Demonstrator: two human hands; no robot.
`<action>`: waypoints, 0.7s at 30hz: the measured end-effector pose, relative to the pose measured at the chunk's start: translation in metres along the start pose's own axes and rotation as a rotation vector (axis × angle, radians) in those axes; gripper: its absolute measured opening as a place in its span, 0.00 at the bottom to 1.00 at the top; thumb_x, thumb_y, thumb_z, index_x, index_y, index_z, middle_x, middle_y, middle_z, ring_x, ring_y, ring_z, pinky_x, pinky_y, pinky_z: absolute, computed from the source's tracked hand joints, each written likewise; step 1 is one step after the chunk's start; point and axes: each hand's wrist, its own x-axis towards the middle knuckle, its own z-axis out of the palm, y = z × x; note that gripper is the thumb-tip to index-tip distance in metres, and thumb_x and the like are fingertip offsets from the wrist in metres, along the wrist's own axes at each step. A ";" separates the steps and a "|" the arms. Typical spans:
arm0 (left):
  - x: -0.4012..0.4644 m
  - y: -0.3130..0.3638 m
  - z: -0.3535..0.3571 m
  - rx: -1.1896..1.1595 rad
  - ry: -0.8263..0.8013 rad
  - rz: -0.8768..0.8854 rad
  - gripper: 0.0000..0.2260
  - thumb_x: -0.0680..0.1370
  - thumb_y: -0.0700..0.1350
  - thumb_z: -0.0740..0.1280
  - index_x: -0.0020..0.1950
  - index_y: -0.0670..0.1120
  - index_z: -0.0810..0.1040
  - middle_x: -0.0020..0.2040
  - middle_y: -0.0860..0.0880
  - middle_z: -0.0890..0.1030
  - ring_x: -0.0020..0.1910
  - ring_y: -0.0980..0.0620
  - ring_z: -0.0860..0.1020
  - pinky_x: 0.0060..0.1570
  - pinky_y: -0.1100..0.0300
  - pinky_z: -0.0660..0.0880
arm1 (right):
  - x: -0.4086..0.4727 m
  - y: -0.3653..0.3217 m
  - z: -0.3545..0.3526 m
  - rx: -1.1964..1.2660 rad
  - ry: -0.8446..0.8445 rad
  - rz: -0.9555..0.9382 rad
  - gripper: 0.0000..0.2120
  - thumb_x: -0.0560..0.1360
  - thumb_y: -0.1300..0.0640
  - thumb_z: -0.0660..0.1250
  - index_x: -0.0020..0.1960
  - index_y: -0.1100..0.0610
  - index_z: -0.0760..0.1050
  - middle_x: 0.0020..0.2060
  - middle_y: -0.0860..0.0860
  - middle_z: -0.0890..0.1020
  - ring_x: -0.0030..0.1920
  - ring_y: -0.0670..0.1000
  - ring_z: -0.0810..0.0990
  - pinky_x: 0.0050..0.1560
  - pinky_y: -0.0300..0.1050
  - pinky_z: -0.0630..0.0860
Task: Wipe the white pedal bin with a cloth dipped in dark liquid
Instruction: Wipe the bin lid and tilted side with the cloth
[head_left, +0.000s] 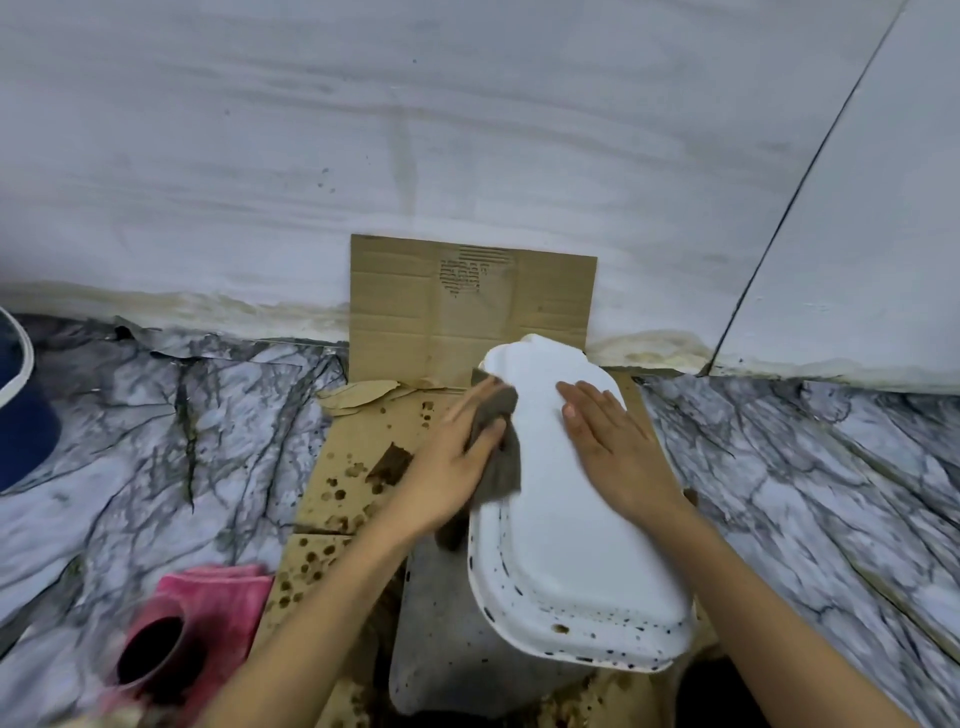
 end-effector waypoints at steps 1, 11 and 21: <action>-0.027 0.006 -0.002 0.007 -0.013 0.054 0.19 0.81 0.45 0.59 0.72 0.55 0.66 0.72 0.64 0.63 0.69 0.69 0.61 0.67 0.74 0.57 | -0.001 0.002 0.000 0.009 0.004 0.002 0.23 0.81 0.42 0.45 0.75 0.41 0.55 0.76 0.40 0.56 0.76 0.43 0.48 0.76 0.49 0.46; -0.017 0.004 -0.015 0.146 -0.011 0.028 0.14 0.80 0.42 0.61 0.64 0.42 0.75 0.65 0.51 0.71 0.65 0.56 0.70 0.66 0.66 0.62 | -0.001 -0.001 0.004 0.003 0.021 -0.030 0.22 0.82 0.44 0.44 0.75 0.42 0.56 0.76 0.41 0.57 0.76 0.43 0.50 0.76 0.49 0.47; -0.047 -0.005 -0.001 -0.104 0.101 -0.148 0.10 0.80 0.42 0.61 0.57 0.52 0.77 0.52 0.54 0.79 0.53 0.60 0.77 0.53 0.64 0.71 | 0.002 0.008 0.003 0.044 0.031 -0.008 0.22 0.81 0.41 0.46 0.74 0.40 0.57 0.75 0.39 0.57 0.76 0.42 0.50 0.76 0.49 0.47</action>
